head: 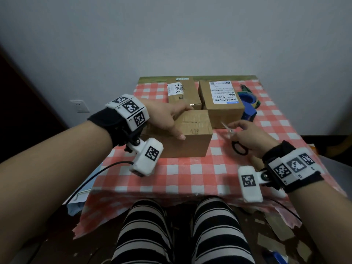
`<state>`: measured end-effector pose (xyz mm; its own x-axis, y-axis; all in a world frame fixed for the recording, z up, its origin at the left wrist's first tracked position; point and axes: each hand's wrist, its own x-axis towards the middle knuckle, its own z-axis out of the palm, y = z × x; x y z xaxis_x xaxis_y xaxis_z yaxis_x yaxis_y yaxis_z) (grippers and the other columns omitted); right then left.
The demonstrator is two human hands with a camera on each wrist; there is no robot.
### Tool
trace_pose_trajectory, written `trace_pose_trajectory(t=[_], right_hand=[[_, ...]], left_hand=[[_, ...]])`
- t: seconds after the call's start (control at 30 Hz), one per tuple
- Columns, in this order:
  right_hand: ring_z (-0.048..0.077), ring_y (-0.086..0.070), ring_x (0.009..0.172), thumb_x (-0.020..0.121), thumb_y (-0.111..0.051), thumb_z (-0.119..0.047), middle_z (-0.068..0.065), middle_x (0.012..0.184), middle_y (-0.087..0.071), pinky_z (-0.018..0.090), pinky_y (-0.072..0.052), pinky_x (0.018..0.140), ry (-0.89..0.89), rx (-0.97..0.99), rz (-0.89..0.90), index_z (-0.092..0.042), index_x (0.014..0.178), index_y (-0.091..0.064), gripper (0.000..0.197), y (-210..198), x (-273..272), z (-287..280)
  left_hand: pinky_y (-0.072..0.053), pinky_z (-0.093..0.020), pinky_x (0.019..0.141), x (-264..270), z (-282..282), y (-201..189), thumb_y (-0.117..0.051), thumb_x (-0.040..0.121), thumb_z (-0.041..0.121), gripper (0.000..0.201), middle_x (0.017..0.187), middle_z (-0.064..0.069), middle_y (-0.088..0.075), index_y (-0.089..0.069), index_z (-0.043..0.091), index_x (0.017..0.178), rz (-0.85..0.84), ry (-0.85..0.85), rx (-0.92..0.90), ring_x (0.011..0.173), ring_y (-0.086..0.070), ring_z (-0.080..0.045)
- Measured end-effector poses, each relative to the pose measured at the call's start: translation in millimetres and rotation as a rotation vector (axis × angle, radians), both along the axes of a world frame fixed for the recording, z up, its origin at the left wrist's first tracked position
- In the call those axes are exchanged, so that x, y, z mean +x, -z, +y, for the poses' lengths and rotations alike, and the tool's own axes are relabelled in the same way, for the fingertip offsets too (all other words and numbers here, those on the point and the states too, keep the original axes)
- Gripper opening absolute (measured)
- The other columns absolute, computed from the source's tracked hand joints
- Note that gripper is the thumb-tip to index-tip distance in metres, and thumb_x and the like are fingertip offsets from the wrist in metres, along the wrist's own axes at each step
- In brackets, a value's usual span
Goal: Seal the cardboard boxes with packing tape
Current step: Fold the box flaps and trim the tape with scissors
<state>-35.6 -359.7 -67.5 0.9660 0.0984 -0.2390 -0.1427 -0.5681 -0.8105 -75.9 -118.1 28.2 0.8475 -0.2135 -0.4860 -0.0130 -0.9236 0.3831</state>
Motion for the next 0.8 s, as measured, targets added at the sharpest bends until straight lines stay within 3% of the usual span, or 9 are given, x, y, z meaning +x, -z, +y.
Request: trace_pose_trajectory(t=[0.07, 0.13, 0.2, 0.27, 0.37, 0.43, 0.53, 0.63, 0.8], right_hand=[[0.023, -0.060, 0.095, 0.090, -0.070, -0.032, 0.009, 0.111, -0.063, 0.032, -0.048, 0.074, 0.009, -0.053, 0.046, -0.019, 0.116, -0.060, 0.031, 9, 0, 2], [0.025, -0.060, 0.089, 0.093, -0.064, -0.019, 0.014, 0.114, -0.063, 0.039, -0.053, 0.081, 0.005, -0.088, 0.061, -0.020, 0.119, -0.059, 0.027, 15, 0, 6], [0.026, -0.059, 0.086, 0.093, -0.056, -0.007, 0.015, 0.116, -0.061, 0.037, -0.052, 0.076, -0.030, -0.129, 0.081, -0.021, 0.124, -0.058, 0.034, 19, 3, 7], [0.025, -0.060, 0.097, 0.093, -0.057, -0.013, 0.011, 0.121, -0.060, 0.034, -0.050, 0.080, -0.088, -0.198, 0.080, -0.022, 0.126, -0.058, 0.034, 18, 6, 7], [0.024, -0.055, 0.114, 0.089, -0.065, -0.028, 0.004, 0.125, -0.061, 0.040, -0.046, 0.099, -0.103, -0.266, -0.187, -0.026, 0.121, -0.062, 0.033, 7, 7, 7], [0.012, -0.059, 0.100, 0.090, -0.066, -0.020, -0.001, 0.110, -0.066, 0.023, -0.045, 0.089, -0.081, -0.053, -0.439, -0.019, 0.109, -0.067, 0.019, -10, -3, 12], [-0.006, -0.057, 0.074, 0.088, -0.070, -0.018, -0.008, 0.086, -0.068, 0.007, -0.042, 0.067, -0.232, 0.099, -0.533, -0.018, 0.090, -0.071, 0.002, -37, -26, 27], [-0.007, -0.054, 0.069, 0.081, -0.078, -0.023, -0.009, 0.079, -0.066, 0.006, -0.040, 0.064, -0.395, -0.027, -0.509, -0.021, 0.085, -0.073, 0.006, -43, -32, 39], [0.006, -0.054, 0.070, 0.079, -0.081, -0.020, 0.003, 0.079, -0.067, 0.011, -0.041, 0.062, -0.445, -0.085, -0.466, -0.014, 0.086, -0.076, 0.011, -48, -34, 46]], left_hand=[[-0.040, -0.039, 0.104, 0, 1, 4, -0.075, 0.080, 0.034, 0.084, 0.128, 0.005, -0.046, -0.021, 0.032, 0.145, -0.004, -0.017, -0.037, 0.117, -0.048, -0.018], [-0.039, -0.034, 0.102, 1, 1, 6, -0.072, 0.081, 0.038, 0.083, 0.131, 0.004, -0.045, -0.021, 0.030, 0.146, 0.000, -0.032, -0.073, 0.116, -0.047, -0.016], [-0.038, -0.031, 0.099, 2, 0, 8, -0.072, 0.081, 0.038, 0.083, 0.128, 0.006, -0.044, -0.021, 0.029, 0.146, -0.001, -0.043, -0.089, 0.115, -0.046, -0.015], [-0.038, -0.029, 0.094, 4, 0, 9, -0.074, 0.081, 0.035, 0.083, 0.122, 0.008, -0.044, -0.022, 0.029, 0.146, -0.009, -0.051, -0.097, 0.112, -0.046, -0.014], [-0.038, -0.029, 0.090, 6, 1, 12, -0.076, 0.078, 0.033, 0.085, 0.118, 0.009, -0.046, -0.023, 0.030, 0.144, 0.002, -0.054, -0.097, 0.108, -0.047, -0.014], [-0.040, -0.030, 0.091, 7, 1, 13, -0.077, 0.077, 0.034, 0.085, 0.115, 0.010, -0.047, -0.024, 0.031, 0.143, 0.002, -0.051, -0.089, 0.108, -0.049, -0.015], [-0.042, -0.032, 0.089, 8, 0, 12, -0.078, 0.076, 0.035, 0.083, 0.106, 0.015, -0.049, -0.026, 0.032, 0.140, -0.005, -0.042, -0.075, 0.103, -0.051, -0.014], [-0.044, -0.032, 0.087, 7, 0, 11, -0.079, 0.074, 0.036, 0.082, 0.103, 0.015, -0.049, -0.027, 0.031, 0.137, -0.016, -0.024, -0.063, 0.098, -0.052, -0.011], [-0.045, -0.041, 0.099, 6, 0, 12, -0.081, 0.069, 0.043, 0.088, 0.104, 0.014, -0.049, -0.026, 0.031, 0.138, -0.023, -0.013, -0.042, 0.108, -0.052, -0.018]])
